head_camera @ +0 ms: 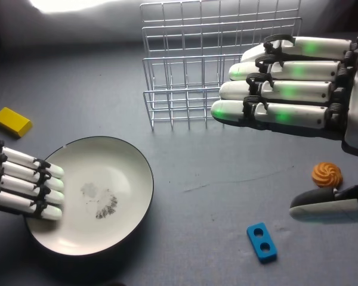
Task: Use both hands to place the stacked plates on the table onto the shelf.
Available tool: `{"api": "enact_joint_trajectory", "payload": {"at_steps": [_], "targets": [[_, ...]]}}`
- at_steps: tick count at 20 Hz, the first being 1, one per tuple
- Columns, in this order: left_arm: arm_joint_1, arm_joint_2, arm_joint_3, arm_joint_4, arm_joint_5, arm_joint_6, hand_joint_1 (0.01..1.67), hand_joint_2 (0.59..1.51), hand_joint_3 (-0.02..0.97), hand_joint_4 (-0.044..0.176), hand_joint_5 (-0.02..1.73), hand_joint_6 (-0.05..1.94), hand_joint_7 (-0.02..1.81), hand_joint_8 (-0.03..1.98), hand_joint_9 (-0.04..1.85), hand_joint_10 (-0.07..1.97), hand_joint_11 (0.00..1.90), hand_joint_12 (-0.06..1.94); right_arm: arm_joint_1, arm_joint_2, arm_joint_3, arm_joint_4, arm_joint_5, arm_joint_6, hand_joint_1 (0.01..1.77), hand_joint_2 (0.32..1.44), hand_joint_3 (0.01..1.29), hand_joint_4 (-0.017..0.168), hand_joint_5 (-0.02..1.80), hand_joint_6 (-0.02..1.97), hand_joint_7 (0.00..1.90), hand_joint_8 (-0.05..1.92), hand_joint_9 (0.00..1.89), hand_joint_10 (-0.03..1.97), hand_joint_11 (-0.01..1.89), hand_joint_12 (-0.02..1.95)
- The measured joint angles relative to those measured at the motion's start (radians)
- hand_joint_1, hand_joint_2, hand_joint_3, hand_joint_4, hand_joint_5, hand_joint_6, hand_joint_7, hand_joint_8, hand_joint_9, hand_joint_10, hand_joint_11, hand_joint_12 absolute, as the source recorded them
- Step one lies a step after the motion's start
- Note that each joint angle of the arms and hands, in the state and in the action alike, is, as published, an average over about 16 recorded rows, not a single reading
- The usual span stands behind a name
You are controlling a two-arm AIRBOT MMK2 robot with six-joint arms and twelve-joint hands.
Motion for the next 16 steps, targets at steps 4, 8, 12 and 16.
{"api": "enact_joint_trajectory", "payload": {"at_steps": [4, 8, 12, 16], "targets": [[0.015, -0.007, 0.012, -0.005, 0.004, 0.002, 0.02, 1.065, 0.025, 0.001, 0.02, -0.01, 0.01, -0.01, 0.02, 0.0, 0.02, -0.02, 0.0, -0.001, 0.0, 0.0, 0.0, -0.005, 0.06, 1.21, 0.01, 0.002, 0.13, 0.02, 0.17, 0.01, 0.19, 0.01, 0.02, 0.48], [0.024, -0.011, 0.017, -0.012, 0.006, 0.003, 0.02, 1.063, 0.023, -0.001, 0.02, -0.01, 0.01, -0.01, 0.01, -0.01, 0.02, -0.02, -0.001, -0.001, 0.0, 0.0, 0.0, -0.011, 0.05, 1.22, 0.01, 0.002, 0.12, 0.02, 0.16, 0.01, 0.17, 0.01, 0.02, 0.46], [0.031, -0.012, 0.01, -0.018, 0.01, 0.002, 0.02, 1.064, 0.021, -0.002, 0.02, 0.0, 0.0, -0.01, 0.01, -0.01, 0.01, -0.02, -0.002, -0.002, 0.0, 0.0, 0.0, -0.016, 0.05, 1.22, 0.01, 0.002, 0.11, 0.02, 0.14, 0.01, 0.16, 0.01, 0.02, 0.44], [0.026, -0.012, -0.008, -0.019, 0.019, -0.007, 0.02, 1.066, 0.021, -0.002, 0.02, 0.0, 0.0, -0.01, 0.01, -0.01, 0.01, -0.01, -0.004, -0.003, 0.0, 0.0, 0.0, -0.022, 0.04, 1.22, 0.01, 0.002, 0.1, 0.02, 0.14, 0.01, 0.15, 0.01, 0.02, 0.44]]}}
